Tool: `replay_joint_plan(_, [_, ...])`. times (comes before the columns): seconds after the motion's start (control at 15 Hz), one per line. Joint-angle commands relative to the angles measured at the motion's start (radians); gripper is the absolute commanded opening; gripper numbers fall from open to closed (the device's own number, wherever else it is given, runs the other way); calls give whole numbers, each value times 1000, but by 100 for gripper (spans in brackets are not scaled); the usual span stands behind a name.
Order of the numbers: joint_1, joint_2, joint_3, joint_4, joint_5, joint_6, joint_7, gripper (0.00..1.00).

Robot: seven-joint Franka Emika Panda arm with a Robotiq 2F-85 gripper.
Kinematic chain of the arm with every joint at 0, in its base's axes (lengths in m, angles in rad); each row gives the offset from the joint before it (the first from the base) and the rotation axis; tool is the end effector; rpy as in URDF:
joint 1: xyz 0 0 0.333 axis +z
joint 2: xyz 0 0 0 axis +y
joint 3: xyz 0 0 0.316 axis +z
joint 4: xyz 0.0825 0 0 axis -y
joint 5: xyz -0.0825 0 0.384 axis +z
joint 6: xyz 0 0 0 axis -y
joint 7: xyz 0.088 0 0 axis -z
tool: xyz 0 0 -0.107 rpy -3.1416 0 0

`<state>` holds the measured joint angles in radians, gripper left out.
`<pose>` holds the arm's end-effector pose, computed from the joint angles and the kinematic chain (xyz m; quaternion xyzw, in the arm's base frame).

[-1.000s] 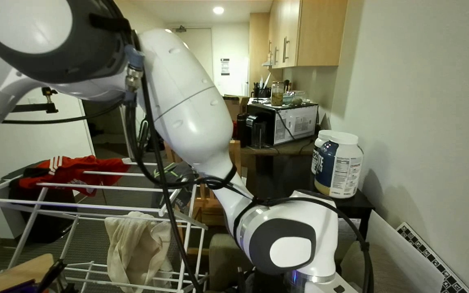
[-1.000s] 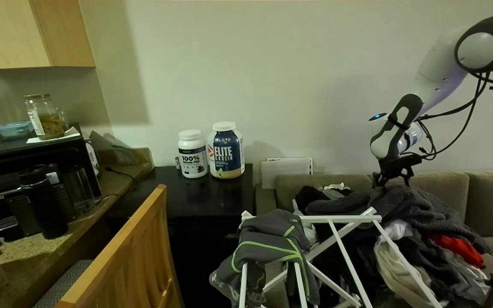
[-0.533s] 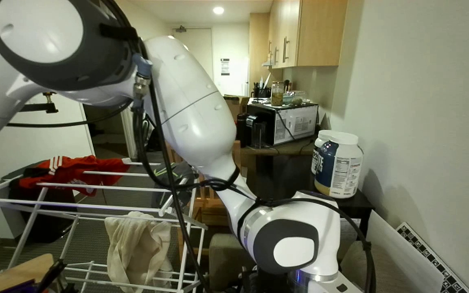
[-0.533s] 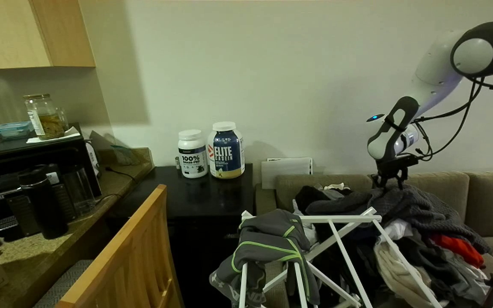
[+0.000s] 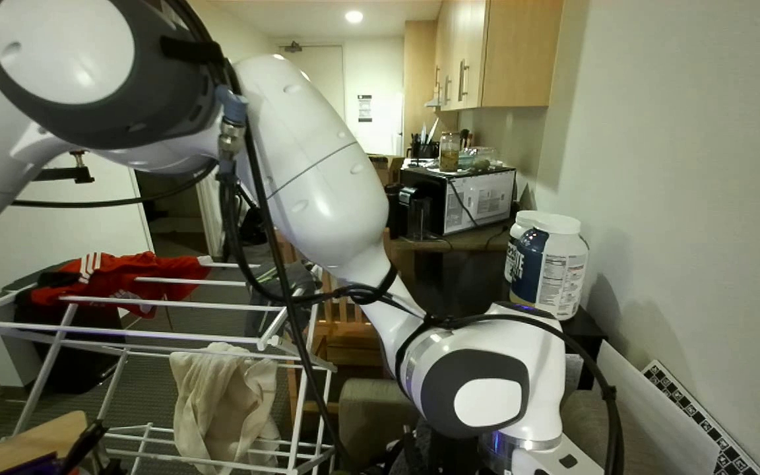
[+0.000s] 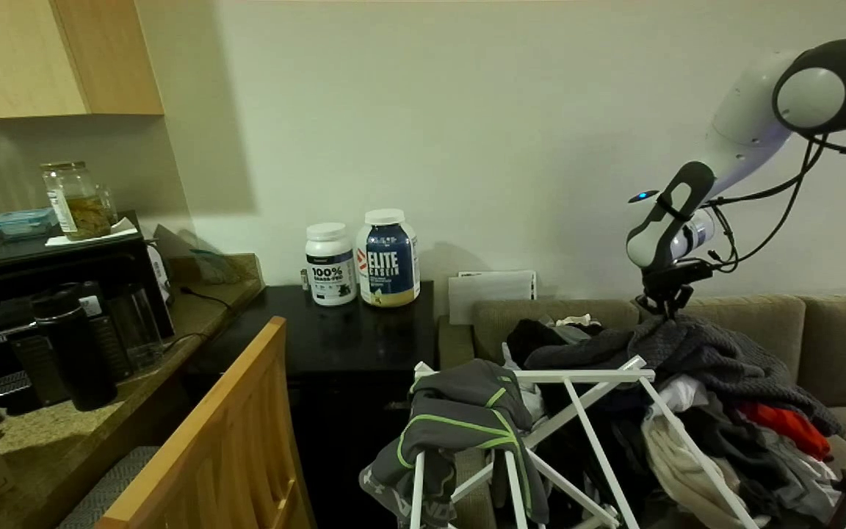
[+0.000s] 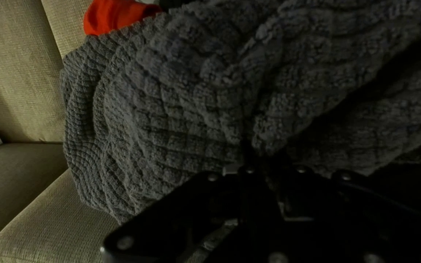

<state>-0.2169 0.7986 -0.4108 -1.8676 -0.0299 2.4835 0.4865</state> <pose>0.4995 -0.3584 0.1057 0.8666 -0.4700 -0.0726 0.1515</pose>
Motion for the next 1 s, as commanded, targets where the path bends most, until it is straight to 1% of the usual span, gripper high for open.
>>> replay_joint_plan(0.0, [16, -71, 12, -46, 23, -21, -20, 0])
replay_joint_plan(0.13, [27, -100, 26, -40, 25, -39, -24, 1])
replay_joint_plan(0.4, [66, -168, 54, 26, 20, -95, -16, 1])
replay_joint_plan(0.73, [80, -228, 104, 185, 25, -197, -15, 1])
replay_joint_plan(0.93, [78, -220, 128, 281, 25, -231, 0, 1])
